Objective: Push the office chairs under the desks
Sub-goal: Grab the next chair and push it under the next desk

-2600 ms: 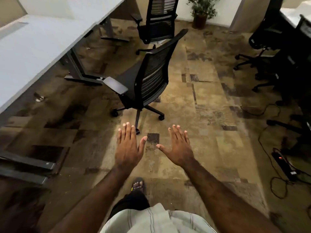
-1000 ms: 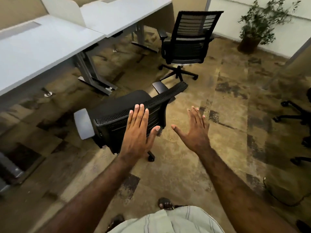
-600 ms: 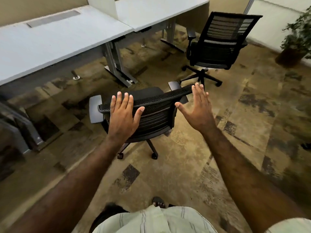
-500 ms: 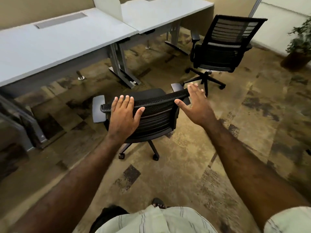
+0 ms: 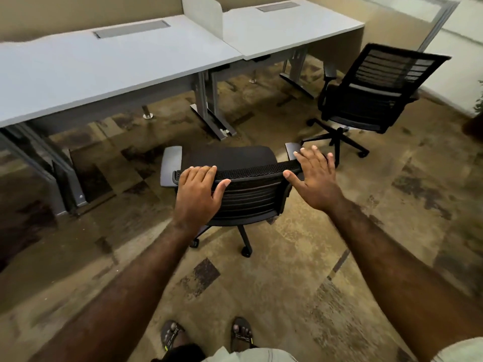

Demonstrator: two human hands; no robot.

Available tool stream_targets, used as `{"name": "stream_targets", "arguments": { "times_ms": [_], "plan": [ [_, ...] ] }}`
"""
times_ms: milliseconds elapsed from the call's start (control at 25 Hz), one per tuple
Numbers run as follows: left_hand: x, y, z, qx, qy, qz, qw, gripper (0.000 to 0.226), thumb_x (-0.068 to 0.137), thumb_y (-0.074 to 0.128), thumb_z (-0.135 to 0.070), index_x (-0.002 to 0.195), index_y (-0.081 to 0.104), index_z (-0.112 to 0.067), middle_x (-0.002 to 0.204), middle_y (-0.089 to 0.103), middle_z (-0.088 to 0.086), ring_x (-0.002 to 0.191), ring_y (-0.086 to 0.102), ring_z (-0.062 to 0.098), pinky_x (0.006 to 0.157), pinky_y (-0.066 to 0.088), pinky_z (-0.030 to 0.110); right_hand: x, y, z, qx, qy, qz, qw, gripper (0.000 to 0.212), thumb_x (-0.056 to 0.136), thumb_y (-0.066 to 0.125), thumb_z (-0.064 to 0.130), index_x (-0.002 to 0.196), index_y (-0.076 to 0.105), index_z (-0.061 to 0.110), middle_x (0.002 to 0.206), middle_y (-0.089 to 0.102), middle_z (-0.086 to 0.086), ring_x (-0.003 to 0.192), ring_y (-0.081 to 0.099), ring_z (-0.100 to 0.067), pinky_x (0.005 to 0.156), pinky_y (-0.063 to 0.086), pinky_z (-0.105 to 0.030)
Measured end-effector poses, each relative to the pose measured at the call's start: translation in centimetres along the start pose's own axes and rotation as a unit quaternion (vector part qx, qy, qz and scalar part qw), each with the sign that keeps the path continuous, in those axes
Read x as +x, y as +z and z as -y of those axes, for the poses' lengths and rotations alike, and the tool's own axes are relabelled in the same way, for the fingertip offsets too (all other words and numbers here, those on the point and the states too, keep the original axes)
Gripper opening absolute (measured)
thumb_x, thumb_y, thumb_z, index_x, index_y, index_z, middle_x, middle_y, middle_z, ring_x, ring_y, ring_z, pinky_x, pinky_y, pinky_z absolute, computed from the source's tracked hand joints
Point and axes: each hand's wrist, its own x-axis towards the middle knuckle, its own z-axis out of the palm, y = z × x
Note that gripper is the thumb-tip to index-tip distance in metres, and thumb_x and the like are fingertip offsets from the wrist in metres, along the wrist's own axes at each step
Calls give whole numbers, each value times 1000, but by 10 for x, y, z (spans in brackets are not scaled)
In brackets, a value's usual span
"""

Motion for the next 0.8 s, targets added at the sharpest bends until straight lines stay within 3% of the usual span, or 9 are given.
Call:
{"name": "stream_targets", "arguments": {
  "times_ms": [160, 360, 800],
  "plan": [
    [-8, -1, 17, -1, -9, -14, 1000, 59, 109, 45, -57, 131, 69, -7, 125, 73, 11, 119, 65, 29, 111, 45, 47, -3, 9, 19, -2, -10, -9, 1000, 105, 95, 4, 90, 171, 27, 22, 181, 15, -6, 168, -7, -20, 132, -18, -51],
    [-11, -7, 39, 5, -11, -9, 1000, 65, 111, 36, -59, 133, 68, -7, 129, 73, 10, 122, 65, 30, 113, 41, 46, 2, 21, 35, -13, -22, -20, 999, 93, 102, 16, 80, 172, 22, 19, 182, 6, -7, 168, -11, -21, 132, -17, -51],
    [-2, -15, 88, -17, -39, -22, 999, 62, 112, 32, -54, 135, 68, -8, 133, 72, 10, 129, 62, 30, 116, 36, 47, 31, 40, 81, 6, -29, -15, 999, 94, 100, 14, 82, 172, 20, 22, 181, 7, -6, 168, -11, -20, 132, -17, -53]
  ]
}}
